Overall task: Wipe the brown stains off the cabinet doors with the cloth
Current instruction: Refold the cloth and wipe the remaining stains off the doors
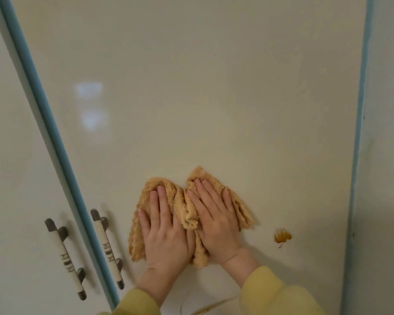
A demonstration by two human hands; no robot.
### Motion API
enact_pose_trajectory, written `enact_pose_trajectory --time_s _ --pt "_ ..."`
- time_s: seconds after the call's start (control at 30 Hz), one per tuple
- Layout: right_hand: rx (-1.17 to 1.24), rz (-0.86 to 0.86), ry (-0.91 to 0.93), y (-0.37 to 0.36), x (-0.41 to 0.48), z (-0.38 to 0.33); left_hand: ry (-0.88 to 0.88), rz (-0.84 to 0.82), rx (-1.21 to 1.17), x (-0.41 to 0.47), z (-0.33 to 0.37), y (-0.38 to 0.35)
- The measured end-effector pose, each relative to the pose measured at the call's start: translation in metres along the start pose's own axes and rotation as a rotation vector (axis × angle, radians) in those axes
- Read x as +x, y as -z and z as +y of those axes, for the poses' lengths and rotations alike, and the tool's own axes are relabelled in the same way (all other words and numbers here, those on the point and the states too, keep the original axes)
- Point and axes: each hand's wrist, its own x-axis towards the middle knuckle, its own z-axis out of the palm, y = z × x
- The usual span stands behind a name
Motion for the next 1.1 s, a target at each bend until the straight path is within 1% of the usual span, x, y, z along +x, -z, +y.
enact_pose_trajectory --time_s 0.23,0.37,0.5,0.67,0.73,0.9,1.0,1.1 --pt "-0.030 0.015 -0.057 0.016 -0.028 0.041 -0.002 0.005 0.019 -0.007 0.049 -0.017" --pt "-0.048 0.016 -0.030 0.033 -0.056 0.092 -0.020 0.000 0.002 -0.018 0.103 -0.036" --pt "-0.055 0.002 0.014 0.053 -0.082 0.145 -0.042 -0.051 0.013 -0.026 0.159 -0.056" --pt "-0.017 -0.019 -0.044 0.076 -0.108 0.192 -0.124 -0.097 -0.028 -0.034 0.213 -0.072" --pt "0.021 -0.005 -0.090 0.078 -0.116 0.197 -0.161 -0.097 -0.012 -0.038 0.219 -0.076" --pt "0.075 0.041 -0.216 0.073 -0.122 0.191 -0.215 -0.078 -0.062 -0.042 0.218 -0.080" --pt "0.100 0.051 -0.379 0.064 -0.128 0.176 -0.299 -0.061 -0.046 -0.042 0.204 -0.077" --pt "0.092 0.046 -0.449 0.055 -0.135 0.152 -0.314 -0.054 -0.015 -0.044 0.179 -0.071"
